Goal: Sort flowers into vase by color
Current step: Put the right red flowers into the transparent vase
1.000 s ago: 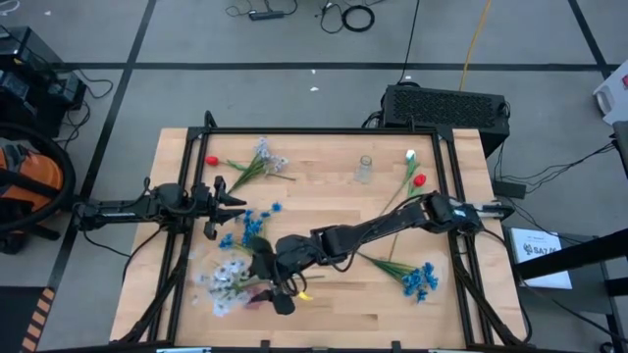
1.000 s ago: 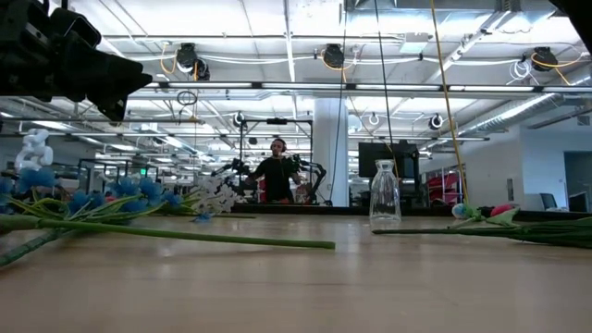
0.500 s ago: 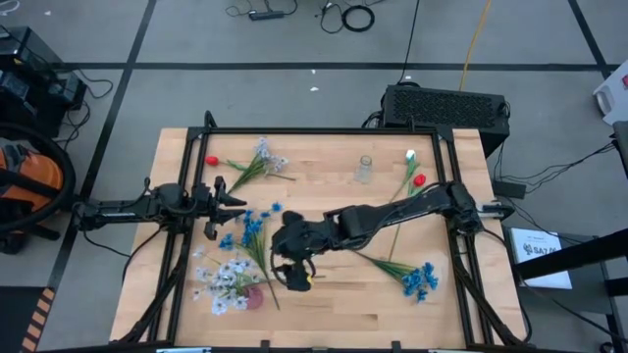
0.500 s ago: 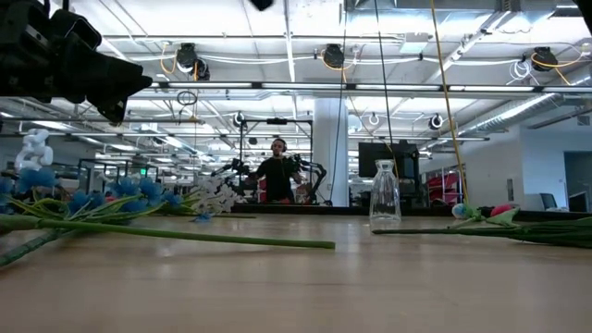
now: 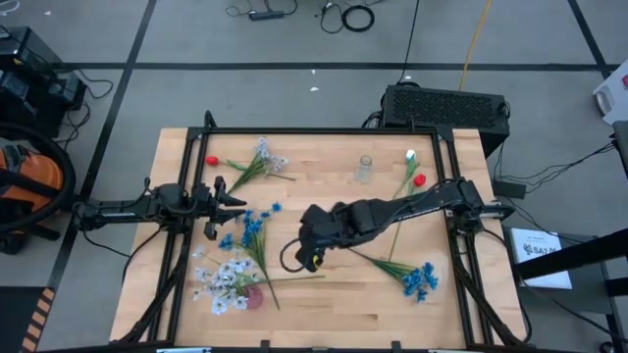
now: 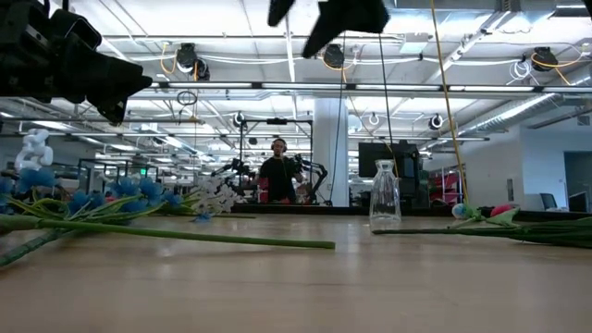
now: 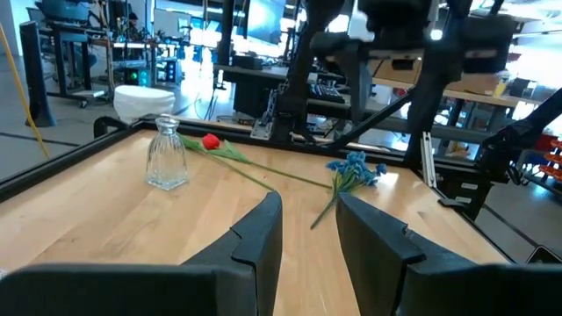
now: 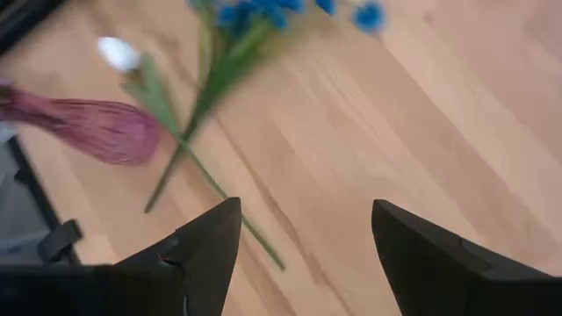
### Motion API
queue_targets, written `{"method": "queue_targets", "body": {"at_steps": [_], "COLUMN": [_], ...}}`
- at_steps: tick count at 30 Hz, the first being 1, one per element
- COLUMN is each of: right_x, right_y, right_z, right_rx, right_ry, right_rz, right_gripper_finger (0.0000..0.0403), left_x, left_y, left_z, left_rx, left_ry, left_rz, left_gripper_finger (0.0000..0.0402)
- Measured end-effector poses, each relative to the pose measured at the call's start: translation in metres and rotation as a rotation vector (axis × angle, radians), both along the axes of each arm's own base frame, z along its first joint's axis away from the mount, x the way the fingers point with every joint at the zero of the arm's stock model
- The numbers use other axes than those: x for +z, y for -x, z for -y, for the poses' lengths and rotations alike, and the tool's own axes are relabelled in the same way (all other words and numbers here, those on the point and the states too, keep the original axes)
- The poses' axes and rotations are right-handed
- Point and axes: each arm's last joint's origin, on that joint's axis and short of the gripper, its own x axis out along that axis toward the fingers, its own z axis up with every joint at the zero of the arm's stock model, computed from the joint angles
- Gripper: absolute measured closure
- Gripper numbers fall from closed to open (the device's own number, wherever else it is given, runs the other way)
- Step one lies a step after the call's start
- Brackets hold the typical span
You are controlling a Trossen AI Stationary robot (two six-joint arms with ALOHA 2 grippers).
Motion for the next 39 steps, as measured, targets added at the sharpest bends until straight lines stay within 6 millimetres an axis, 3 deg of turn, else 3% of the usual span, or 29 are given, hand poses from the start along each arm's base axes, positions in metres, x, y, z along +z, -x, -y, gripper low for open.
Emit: {"method": "queue_targets", "body": {"at_steps": [8, 13, 17, 24, 30, 34, 39], "right_x": [-0.037, -0.072, -0.09, -0.094, -0.095, -0.102, -0.112], "right_y": [0.022, 0.04, 0.059, 0.119, 0.174, 0.199, 0.216], "right_z": [-0.017, -0.015, -0.007, 0.043, 0.093, 0.12, 0.152], "right_rx": [-0.203, -0.265, -0.319, -0.527, -0.831, -0.987, -1.059], "right_ry": [-0.018, -0.077, -0.117, -0.182, -0.257, -0.285, -0.268], "right_rz": [-0.174, -0.317, -0.33, -0.274, -0.23, -0.217, -0.254], "right_gripper_finger": [0.0185, 0.0187, 0.0186, 0.0186, 0.0186, 0.0186, 0.0186], "left_x": [0.0, 0.0, 0.0, 0.0, 0.0, 0.0, 0.0], "left_y": [0.0, 0.0, 0.0, 0.0, 0.0, 0.0, 0.0], "left_z": [0.0, 0.0, 0.0, 0.0, 0.0, 0.0, 0.0], "left_rx": [0.0, 0.0, 0.0, 0.0, 0.0, 0.0, 0.0], "left_ry": [0.0, 0.0, 0.0, 0.0, 0.0, 0.0, 0.0], "left_rz": [0.0, 0.0, 0.0, -0.001, -0.001, -0.001, -0.001], "left_gripper_finger": [0.0285, 0.0285, 0.0285, 0.0285, 0.0285, 0.0285, 0.0285]}}
